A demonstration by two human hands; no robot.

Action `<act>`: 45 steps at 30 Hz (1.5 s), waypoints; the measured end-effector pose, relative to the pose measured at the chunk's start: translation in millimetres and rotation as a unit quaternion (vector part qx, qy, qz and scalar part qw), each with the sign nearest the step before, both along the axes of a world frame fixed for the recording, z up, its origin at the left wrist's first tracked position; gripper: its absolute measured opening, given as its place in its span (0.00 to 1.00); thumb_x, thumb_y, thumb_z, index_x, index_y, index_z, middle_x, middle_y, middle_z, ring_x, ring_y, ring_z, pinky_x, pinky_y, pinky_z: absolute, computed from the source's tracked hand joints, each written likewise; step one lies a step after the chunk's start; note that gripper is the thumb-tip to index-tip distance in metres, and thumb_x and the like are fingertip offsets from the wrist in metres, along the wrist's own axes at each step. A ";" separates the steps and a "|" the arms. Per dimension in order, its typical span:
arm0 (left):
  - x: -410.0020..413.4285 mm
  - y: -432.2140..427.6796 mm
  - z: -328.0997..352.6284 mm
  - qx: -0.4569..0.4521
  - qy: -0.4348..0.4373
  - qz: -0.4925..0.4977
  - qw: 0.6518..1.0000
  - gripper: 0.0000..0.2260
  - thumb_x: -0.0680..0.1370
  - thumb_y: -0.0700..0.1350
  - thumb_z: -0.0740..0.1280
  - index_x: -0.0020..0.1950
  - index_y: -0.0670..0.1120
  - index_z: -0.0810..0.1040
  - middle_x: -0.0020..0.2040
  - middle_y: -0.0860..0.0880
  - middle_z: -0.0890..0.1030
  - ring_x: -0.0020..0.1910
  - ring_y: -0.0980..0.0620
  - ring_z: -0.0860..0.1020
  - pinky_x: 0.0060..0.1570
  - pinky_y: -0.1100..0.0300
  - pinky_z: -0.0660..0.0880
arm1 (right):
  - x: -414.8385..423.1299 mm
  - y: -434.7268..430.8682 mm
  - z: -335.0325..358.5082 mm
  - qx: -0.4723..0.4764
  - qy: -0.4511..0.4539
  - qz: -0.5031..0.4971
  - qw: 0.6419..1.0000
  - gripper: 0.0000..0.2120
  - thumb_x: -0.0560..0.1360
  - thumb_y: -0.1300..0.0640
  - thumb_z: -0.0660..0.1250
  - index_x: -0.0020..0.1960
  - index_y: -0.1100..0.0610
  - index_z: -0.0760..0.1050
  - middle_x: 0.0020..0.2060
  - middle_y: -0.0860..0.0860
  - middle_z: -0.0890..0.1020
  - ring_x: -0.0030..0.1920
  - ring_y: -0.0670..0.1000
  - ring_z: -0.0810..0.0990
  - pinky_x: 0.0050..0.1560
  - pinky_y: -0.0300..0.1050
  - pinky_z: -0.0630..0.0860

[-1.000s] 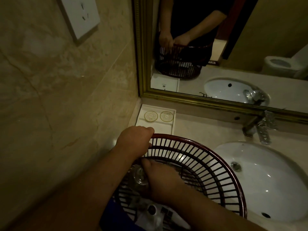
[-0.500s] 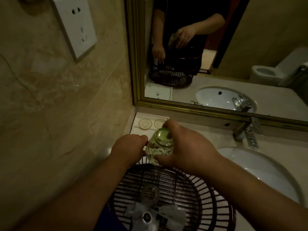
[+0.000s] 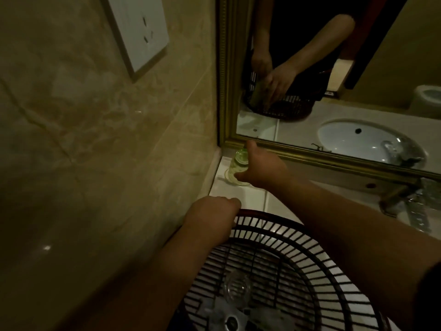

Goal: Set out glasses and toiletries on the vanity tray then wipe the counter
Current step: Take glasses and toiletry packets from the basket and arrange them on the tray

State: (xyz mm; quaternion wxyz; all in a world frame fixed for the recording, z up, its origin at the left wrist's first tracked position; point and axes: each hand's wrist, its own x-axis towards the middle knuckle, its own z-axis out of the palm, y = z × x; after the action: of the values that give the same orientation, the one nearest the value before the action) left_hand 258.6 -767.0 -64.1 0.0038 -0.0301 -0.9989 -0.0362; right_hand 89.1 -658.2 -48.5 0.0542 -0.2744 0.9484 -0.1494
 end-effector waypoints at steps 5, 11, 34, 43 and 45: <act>0.8 1.7 0.2 -0.005 -0.014 -0.004 1.000 0.11 0.73 0.49 0.73 0.49 0.51 0.73 0.39 0.50 0.79 0.34 0.47 0.79 0.30 0.58 0.65 | -45.1 -30.9 -63.8 0.034 -0.041 0.024 0.998 0.42 0.67 0.43 0.80 0.72 0.55 0.63 0.58 0.57 0.82 0.53 0.59 0.82 0.45 0.50 0.78; -0.9 -0.4 2.2 0.007 -0.043 -0.008 0.999 0.13 0.76 0.45 0.70 0.56 0.49 0.69 0.45 0.49 0.79 0.40 0.45 0.80 0.33 0.55 0.68 | -84.7 -59.0 -110.5 0.036 -0.089 0.035 0.995 0.40 0.68 0.49 0.80 0.72 0.57 0.63 0.58 0.60 0.80 0.55 0.61 0.81 0.50 0.50 0.76; 2.6 2.3 6.8 0.019 -0.001 -0.019 1.000 0.15 0.73 0.47 0.72 0.56 0.49 0.72 0.41 0.51 0.79 0.35 0.48 0.78 0.29 0.60 0.58 | -105.5 -66.6 -119.5 0.118 -0.034 0.048 0.991 0.39 0.75 0.46 0.75 0.78 0.54 0.59 0.65 0.62 0.76 0.60 0.64 0.80 0.55 0.56 0.79; 4.1 4.8 9.1 0.001 -0.016 -0.016 1.000 0.09 0.74 0.48 0.72 0.48 0.50 0.73 0.41 0.49 0.80 0.37 0.47 0.80 0.30 0.58 0.67 | -20.2 -27.0 2.0 0.007 0.068 0.074 0.995 0.15 0.76 0.45 0.68 0.59 0.51 0.79 0.49 0.53 0.82 0.48 0.56 0.82 0.39 0.47 0.74; 4.5 5.1 9.2 0.005 -0.010 -0.012 1.000 0.10 0.73 0.48 0.73 0.48 0.49 0.73 0.40 0.49 0.79 0.36 0.46 0.80 0.31 0.58 0.66 | 14.4 -4.8 27.3 -0.041 0.099 0.079 0.991 0.08 0.76 0.46 0.67 0.48 0.50 0.78 0.41 0.49 0.79 0.39 0.53 0.79 0.33 0.44 0.70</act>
State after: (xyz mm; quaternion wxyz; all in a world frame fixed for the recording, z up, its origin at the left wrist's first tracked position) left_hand 263.1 -761.9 -55.0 -0.0061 -0.0413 -0.9983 -0.0413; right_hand 103.5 -662.9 -21.2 -0.0400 -0.3635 0.9177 -0.1551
